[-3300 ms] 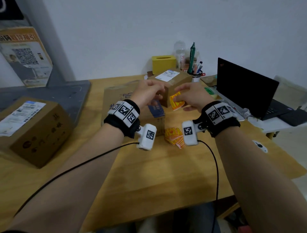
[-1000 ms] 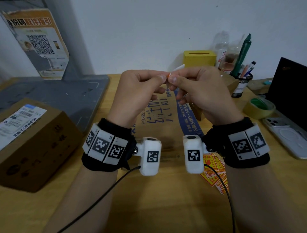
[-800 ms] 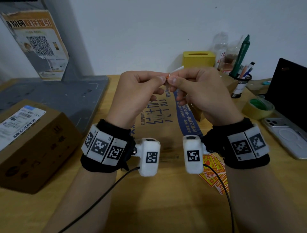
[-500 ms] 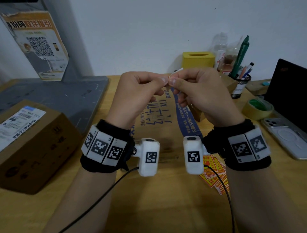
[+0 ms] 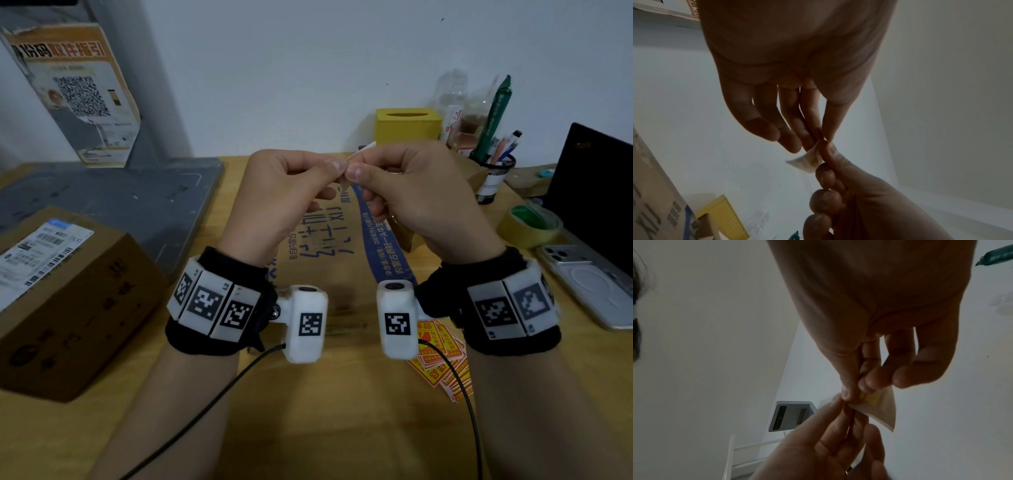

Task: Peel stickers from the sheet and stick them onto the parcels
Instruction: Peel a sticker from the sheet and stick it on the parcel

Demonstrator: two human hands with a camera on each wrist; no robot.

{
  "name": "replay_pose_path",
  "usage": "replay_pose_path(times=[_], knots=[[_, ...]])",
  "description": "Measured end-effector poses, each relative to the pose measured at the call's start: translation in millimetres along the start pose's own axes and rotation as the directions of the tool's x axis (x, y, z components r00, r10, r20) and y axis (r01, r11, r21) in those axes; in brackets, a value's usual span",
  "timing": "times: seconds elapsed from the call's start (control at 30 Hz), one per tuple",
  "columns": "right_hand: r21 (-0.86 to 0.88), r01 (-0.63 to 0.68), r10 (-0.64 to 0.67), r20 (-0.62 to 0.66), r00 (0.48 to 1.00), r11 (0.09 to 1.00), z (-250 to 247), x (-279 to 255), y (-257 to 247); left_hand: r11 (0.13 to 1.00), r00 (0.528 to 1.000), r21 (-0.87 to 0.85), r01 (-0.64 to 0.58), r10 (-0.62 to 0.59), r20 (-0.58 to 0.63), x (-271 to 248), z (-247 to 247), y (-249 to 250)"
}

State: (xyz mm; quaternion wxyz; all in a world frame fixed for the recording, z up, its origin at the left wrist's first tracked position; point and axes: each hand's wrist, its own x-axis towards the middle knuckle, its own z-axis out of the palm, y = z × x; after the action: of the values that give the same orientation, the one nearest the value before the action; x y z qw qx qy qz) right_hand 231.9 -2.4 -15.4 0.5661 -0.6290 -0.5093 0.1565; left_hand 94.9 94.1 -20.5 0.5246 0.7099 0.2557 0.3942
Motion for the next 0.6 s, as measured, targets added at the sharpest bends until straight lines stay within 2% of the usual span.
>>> replay_pose_path(times=[0.17, 0.6], knots=[[-0.037, 0.028, -0.029, -0.015, 0.999, 0.999, -3.0, -0.2, 1.8, 1.0, 0.999, -0.016, -0.013, 0.013, 0.047, -0.2, -2.5, -1.8], [-0.033, 0.032, -0.032, 0.007, 0.999, 0.999, -4.9, -0.7, 1.0, 0.999, 0.998, -0.019, -0.034, 0.035, 0.05, 0.5, -3.1, -1.7]])
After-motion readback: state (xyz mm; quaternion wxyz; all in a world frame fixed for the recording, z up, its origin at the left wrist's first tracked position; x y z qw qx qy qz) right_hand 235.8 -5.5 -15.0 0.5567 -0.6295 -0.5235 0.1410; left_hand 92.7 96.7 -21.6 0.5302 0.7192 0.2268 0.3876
